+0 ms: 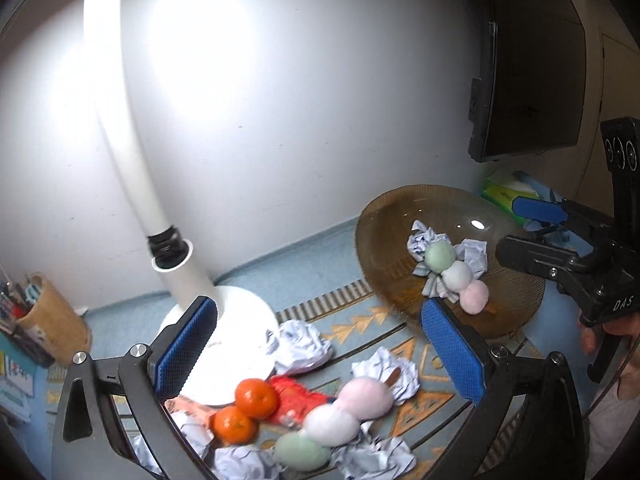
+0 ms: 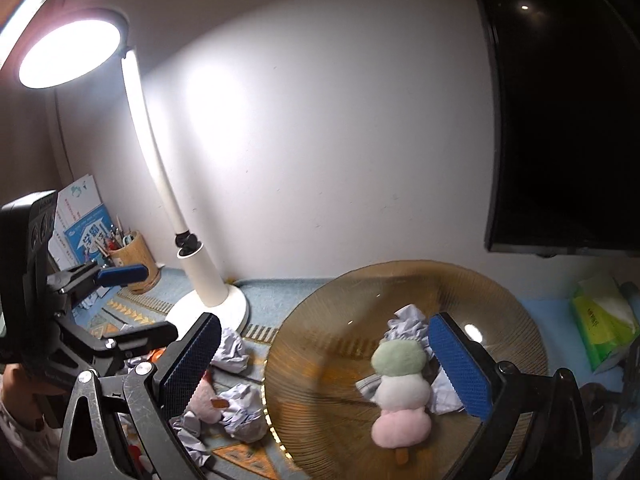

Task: Organize objects
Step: 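Move both tools back toward the Hello Kitty plush and paper balls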

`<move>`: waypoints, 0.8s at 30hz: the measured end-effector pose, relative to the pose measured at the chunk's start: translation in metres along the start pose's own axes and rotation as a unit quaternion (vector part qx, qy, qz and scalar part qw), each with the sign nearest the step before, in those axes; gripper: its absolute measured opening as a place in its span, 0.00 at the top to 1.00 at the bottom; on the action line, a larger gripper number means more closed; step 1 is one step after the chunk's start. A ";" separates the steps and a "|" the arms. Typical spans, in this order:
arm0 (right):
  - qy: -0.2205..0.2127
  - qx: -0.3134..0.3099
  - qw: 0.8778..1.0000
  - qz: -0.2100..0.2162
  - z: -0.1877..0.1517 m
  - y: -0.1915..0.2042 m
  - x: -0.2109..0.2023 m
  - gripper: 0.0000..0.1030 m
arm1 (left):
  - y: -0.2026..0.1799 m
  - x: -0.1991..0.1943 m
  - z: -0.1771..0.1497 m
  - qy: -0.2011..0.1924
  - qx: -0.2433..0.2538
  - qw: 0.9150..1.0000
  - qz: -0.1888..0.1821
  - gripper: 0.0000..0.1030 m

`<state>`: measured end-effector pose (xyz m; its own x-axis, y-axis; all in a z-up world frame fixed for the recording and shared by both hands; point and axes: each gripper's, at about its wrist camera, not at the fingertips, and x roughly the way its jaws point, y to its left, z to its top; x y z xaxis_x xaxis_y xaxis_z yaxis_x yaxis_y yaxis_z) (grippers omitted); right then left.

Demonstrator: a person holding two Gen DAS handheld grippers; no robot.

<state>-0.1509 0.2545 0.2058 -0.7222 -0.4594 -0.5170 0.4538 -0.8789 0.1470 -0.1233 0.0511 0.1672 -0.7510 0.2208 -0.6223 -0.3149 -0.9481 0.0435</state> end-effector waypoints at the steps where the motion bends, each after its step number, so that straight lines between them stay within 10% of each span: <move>1: 0.002 -0.007 1.000 0.010 -0.002 0.011 0.000 0.00 | 0.008 -0.009 -0.006 0.002 -0.004 1.000 0.008 0.00; 11: 0.040 -0.051 0.992 0.111 -0.066 0.116 -0.008 0.00 | 0.052 -0.047 -0.093 0.044 -0.059 0.997 0.037 0.00; 24: 0.168 -0.131 0.968 0.131 -0.176 0.168 0.033 0.00 | 0.032 -0.051 -0.210 0.089 -0.077 0.993 0.008 0.00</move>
<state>-0.0066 0.1145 0.0647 -0.3738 -0.5558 -0.7425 0.7468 -0.6552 0.1145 0.0270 -0.0383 0.0368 -0.6369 0.1751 -0.7508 -0.2015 -0.9778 -0.0571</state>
